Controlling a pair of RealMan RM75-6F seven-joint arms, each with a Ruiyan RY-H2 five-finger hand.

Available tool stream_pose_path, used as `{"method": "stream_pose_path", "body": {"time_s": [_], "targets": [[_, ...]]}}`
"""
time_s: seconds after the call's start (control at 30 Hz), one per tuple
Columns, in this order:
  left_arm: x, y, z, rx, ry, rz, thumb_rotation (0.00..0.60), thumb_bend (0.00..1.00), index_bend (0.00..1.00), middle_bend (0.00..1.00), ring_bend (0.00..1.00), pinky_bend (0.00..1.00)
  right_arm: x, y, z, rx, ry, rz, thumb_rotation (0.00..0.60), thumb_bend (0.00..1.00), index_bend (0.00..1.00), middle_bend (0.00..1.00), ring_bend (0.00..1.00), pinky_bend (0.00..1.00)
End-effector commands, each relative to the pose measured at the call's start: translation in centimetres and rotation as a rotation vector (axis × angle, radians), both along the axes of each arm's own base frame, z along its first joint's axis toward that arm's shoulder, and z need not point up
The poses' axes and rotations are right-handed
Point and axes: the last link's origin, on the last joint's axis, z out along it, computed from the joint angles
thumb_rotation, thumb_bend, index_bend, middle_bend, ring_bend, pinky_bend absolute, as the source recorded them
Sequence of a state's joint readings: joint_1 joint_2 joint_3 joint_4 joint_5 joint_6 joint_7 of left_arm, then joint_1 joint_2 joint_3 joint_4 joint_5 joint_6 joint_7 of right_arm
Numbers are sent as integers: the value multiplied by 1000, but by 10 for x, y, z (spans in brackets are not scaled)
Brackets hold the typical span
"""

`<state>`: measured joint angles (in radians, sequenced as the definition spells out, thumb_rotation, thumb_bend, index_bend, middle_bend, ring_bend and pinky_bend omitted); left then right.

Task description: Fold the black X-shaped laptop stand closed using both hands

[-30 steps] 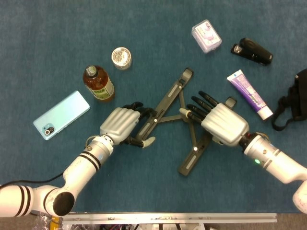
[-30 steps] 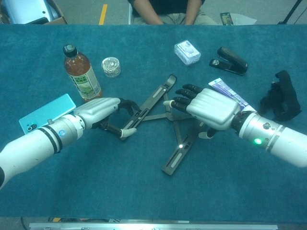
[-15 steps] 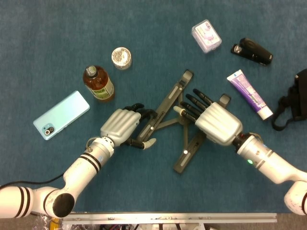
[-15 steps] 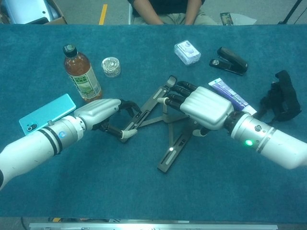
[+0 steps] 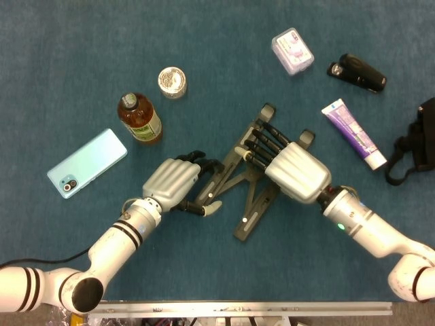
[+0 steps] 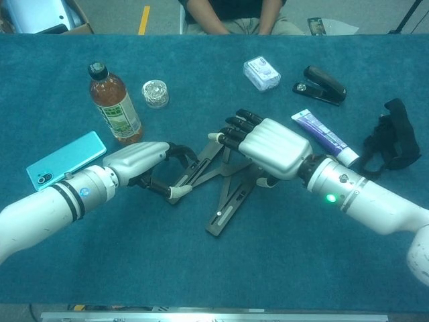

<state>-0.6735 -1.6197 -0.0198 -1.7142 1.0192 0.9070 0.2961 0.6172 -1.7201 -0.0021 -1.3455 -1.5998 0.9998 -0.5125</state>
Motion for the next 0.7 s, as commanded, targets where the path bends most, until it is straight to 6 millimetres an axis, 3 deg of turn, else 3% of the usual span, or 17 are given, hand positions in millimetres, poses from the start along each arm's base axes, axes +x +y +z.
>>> {"method": "stream_pose_path", "body": {"time_s": [0.03, 0.7], "targets": [[0, -1, 0, -3, -2, -1, 341, 276, 177, 262, 90, 188, 2, -1, -3, -5, -3, 1, 600, 103, 0, 141, 0, 49], [1, -10, 1, -33, -6, -12, 341, 276, 172, 262, 90, 188, 26, -7, -24, -21, -27, 1, 600, 104, 0, 141, 0, 49]]}}
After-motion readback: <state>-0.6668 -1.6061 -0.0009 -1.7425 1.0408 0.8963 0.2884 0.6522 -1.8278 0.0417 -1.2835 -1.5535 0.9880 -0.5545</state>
